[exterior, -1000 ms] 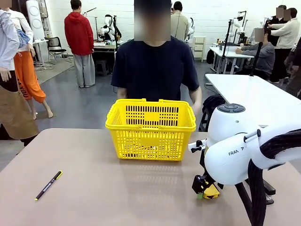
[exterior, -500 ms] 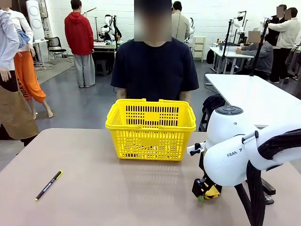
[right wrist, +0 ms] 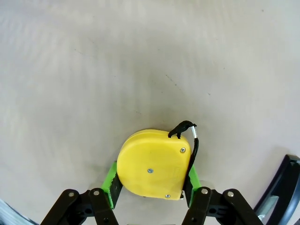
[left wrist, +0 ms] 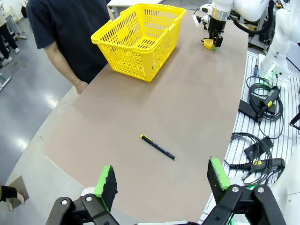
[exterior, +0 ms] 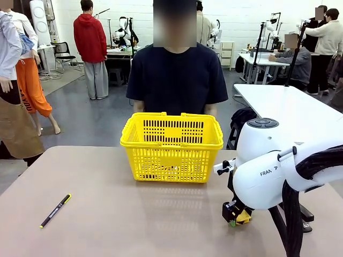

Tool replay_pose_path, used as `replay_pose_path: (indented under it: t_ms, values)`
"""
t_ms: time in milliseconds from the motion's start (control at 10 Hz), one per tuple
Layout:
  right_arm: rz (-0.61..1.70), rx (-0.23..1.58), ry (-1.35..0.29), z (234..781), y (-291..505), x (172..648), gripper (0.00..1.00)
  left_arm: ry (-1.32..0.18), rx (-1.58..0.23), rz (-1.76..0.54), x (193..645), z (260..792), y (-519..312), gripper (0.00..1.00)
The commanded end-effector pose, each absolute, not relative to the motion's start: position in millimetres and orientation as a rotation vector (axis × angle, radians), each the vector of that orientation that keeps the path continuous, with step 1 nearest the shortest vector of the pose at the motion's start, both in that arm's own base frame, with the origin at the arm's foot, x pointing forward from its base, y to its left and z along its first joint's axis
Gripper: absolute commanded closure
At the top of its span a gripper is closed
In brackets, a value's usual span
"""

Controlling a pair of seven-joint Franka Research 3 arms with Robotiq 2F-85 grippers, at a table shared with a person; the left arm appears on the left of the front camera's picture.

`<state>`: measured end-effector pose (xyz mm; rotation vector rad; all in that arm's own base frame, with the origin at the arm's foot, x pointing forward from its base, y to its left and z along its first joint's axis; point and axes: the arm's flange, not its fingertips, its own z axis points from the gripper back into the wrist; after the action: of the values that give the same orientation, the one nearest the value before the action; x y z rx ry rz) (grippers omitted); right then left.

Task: Place the items the person wants into the basket.
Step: Pick up the item the person points to and place it in the Market Basket.

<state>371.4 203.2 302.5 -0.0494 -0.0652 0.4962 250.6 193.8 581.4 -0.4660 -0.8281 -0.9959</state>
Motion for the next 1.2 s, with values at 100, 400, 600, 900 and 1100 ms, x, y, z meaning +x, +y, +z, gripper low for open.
replay_pose_path:
  t_ms: [100, 400, 600, 900, 1100]
  values:
    - [0.508, -0.047, -0.1, 354, 187, 344, 1.0, -0.847, -0.474, -1.011, 251, 582, 196, 0.0]
    - [0.497, 0.009, -0.114, 503, 174, 325, 1.0, -0.847, -0.474, -1.011, 251, 582, 196, 0.0]
    - [0.473, 0.008, -0.07, 597, 177, 310, 1.0, -0.847, -0.474, -1.011, 251, 582, 196, 0.0]
    - [0.435, -0.023, -0.115, 652, 178, 296, 1.0, -0.847, -0.474, -1.011, 251, 582, 196, 0.0]
    - [0.473, -0.003, -0.118, 647, 168, 278, 1.0, -0.847, -0.474, -1.011, 251, 582, 196, 0.0]
